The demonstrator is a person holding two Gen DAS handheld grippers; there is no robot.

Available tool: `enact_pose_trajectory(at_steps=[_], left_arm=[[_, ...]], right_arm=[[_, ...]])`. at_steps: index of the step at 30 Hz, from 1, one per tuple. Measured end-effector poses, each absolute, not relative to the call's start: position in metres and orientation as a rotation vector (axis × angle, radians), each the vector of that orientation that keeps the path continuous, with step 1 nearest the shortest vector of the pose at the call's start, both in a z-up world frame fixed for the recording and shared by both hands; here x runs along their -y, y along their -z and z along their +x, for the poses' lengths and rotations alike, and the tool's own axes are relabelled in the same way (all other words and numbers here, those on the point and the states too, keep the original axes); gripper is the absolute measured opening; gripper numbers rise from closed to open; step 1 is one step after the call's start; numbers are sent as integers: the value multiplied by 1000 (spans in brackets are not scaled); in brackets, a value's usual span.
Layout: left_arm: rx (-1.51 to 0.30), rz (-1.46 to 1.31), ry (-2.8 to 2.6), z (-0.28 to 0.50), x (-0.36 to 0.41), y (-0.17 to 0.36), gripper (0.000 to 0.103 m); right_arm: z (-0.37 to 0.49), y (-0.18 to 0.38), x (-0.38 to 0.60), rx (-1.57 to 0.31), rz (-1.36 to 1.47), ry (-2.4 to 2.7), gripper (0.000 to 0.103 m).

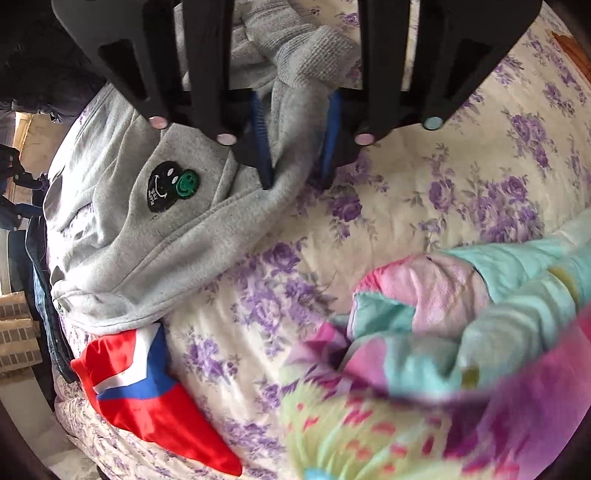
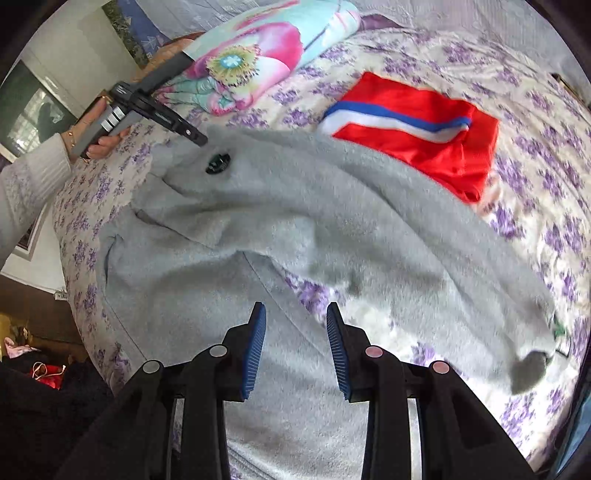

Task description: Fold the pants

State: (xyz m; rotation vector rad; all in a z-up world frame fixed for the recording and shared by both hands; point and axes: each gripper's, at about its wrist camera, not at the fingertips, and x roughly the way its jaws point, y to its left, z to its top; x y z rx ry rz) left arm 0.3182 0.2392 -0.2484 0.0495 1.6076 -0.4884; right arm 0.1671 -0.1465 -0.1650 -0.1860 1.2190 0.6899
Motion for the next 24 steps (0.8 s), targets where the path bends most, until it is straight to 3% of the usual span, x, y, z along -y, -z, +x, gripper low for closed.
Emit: enact_pose_trajectory(at_steps=[2,5,10,19,20,21,24], left_arm=[[-1580,51,485,317,-242,249,15],[-1548,61,469,302,-226,243,12],[-1492,64,458,283,-215,223,10],[-1461,98,459,266,-201,207,10],[-1461,90,455,266,-203,207,10],[-1463,85,449,267,-205,207,10],[-1457,111,432,266,-206,204,10]], right_arm=[[188,157,134,-1182,-208,-748,34],[227,146,99,-1127,-265,-851,48],[295,154,24,-1107,-398,-1008,48],[349,244,-46,-1393,-795,-1076,47],[348,252,-47,-1405,-825,-1066,40],[346,256,-46,-1417,-833,-1071,6],[338,238,-38,-1338,-817,-1065,6]])
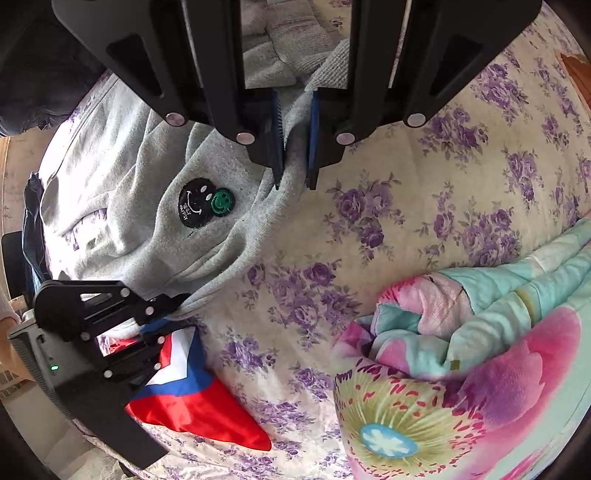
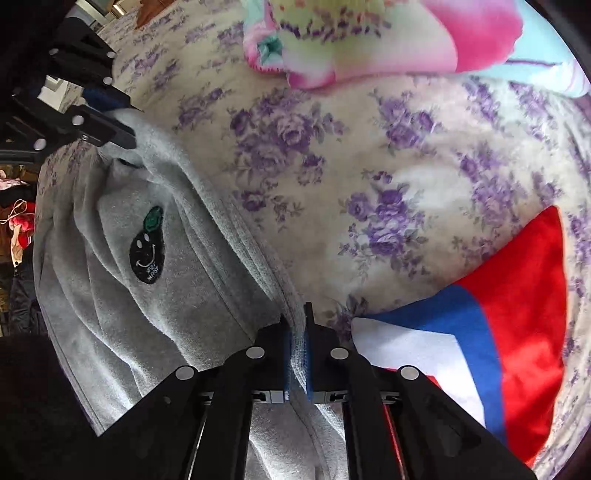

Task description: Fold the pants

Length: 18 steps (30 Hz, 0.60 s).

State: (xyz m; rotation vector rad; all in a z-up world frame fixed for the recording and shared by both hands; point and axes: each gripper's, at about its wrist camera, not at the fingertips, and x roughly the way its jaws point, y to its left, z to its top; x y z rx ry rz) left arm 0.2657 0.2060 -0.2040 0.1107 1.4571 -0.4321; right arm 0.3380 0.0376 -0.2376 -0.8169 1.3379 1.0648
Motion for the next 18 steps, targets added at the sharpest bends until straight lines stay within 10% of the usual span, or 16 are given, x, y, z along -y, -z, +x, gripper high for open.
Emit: enact_pose_trajectory(at_steps=[9,18], left_arm=[[-1342,83,450,219,-193,156,11],[-1342,63,438,109,-185,159,11]], right_arm=[[265,130,14,-1174,-622,-1038,6],[124,144,29,-1202,-489,-1076,7]])
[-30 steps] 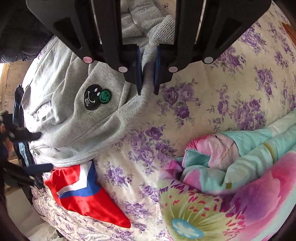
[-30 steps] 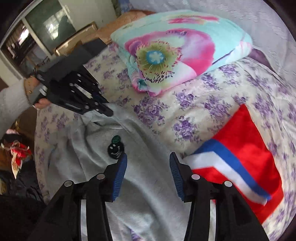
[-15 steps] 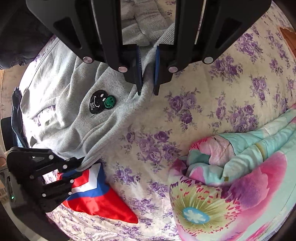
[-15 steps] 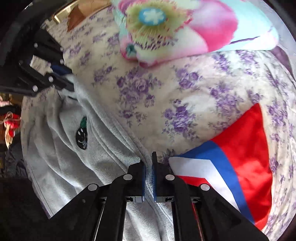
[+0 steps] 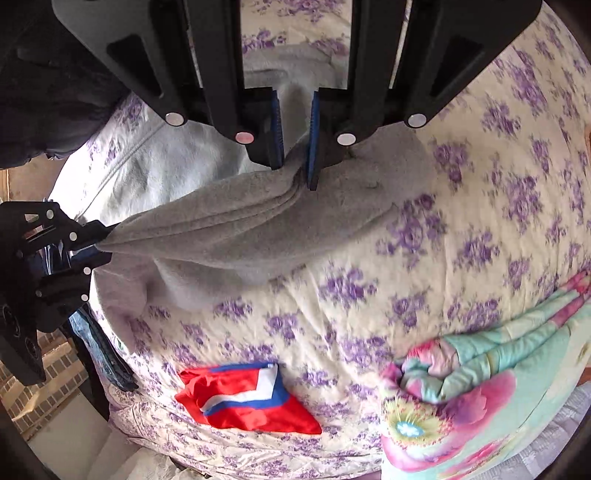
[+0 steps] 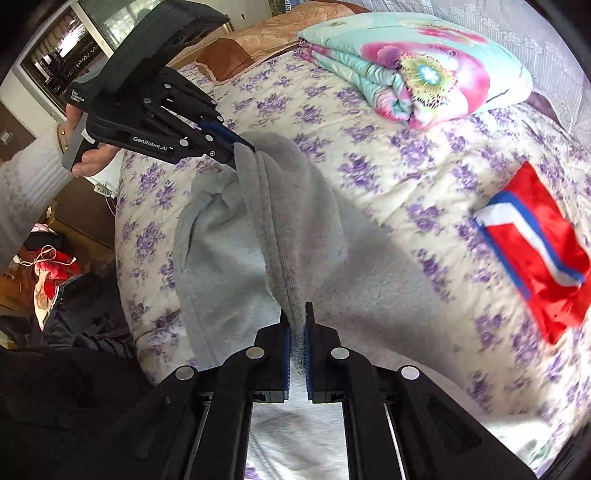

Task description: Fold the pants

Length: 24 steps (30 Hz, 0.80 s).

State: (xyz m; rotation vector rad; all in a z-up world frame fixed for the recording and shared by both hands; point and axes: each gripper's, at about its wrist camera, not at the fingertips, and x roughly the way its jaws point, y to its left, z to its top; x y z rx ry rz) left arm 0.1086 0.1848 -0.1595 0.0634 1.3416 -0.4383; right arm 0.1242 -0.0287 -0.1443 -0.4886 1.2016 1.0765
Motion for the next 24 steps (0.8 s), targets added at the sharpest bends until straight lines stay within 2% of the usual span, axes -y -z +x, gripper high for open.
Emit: enact_pose_trajectory(at_steps=[3,10,17,20,24], left_arm=[[-1377,48,410,77,-190,173,10],[-1396,37,393,31,-194,188,10],[-1477,55,365,13,-191,238,13],[-1460,23,372,3,-194,224,14],[-1445,-29,389,-27,-206,198,17]], right_arm=[[96,160,28,-1265,-408,-1079,7],[36,177,14,-1313,-456,-1107,7],[9,256,0,-1426,-489,-998,7],[16,268,5,-1468,-377,-956,7],[14,266,9,-1463,-367,-962,7]])
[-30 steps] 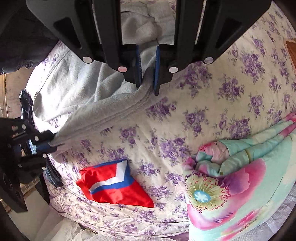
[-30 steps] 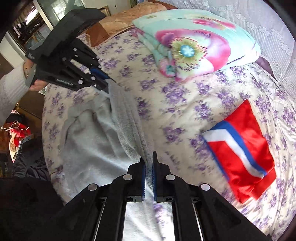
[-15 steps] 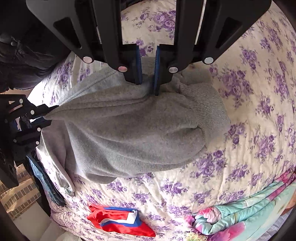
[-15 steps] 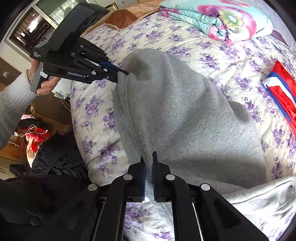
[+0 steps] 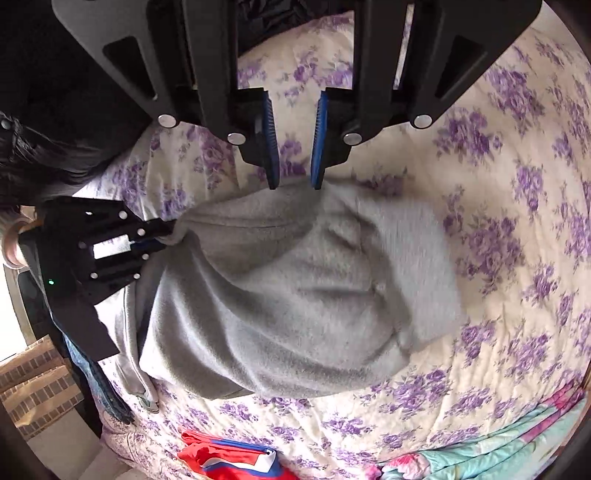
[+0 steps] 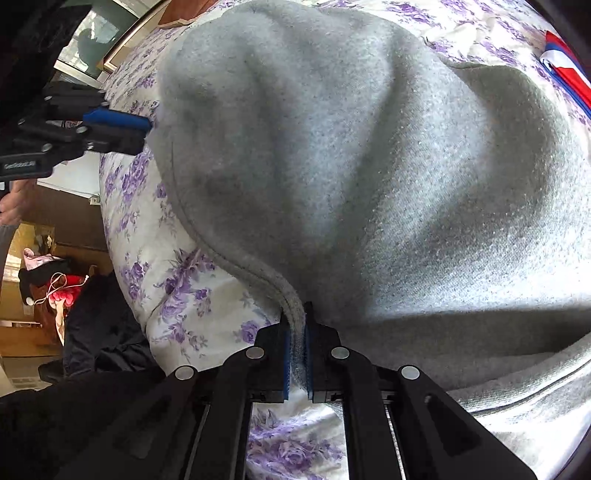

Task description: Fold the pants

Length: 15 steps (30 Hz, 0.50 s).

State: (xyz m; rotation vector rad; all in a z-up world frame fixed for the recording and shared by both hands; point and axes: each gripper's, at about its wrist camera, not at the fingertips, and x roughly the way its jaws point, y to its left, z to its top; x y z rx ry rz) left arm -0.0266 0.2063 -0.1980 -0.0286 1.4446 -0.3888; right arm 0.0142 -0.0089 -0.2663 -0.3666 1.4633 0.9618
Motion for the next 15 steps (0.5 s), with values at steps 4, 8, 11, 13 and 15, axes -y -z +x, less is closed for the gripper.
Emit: enact_pose_trajectory(at_steps=[4,8,11,13,15], left_arm=[[-1357,-133,394,-47,-209,163,15],[-1207,-269,372,-31,-184,143,42],[-1240,-347,253,-1,-159,177,58],[-1363,-349,164,19,-144,220,49],[-1424,-267,65,22,-132,250,44]], right_arm=[[7,265,6,-1433,-407,-959,7],[3,264,5,-1419,-397,-953,10],[1,266,6,-1408,-376,-948,10],[-3,263,7,-1405,-354,-952,15],[-4,256,11,-1417,-368,-937,23]])
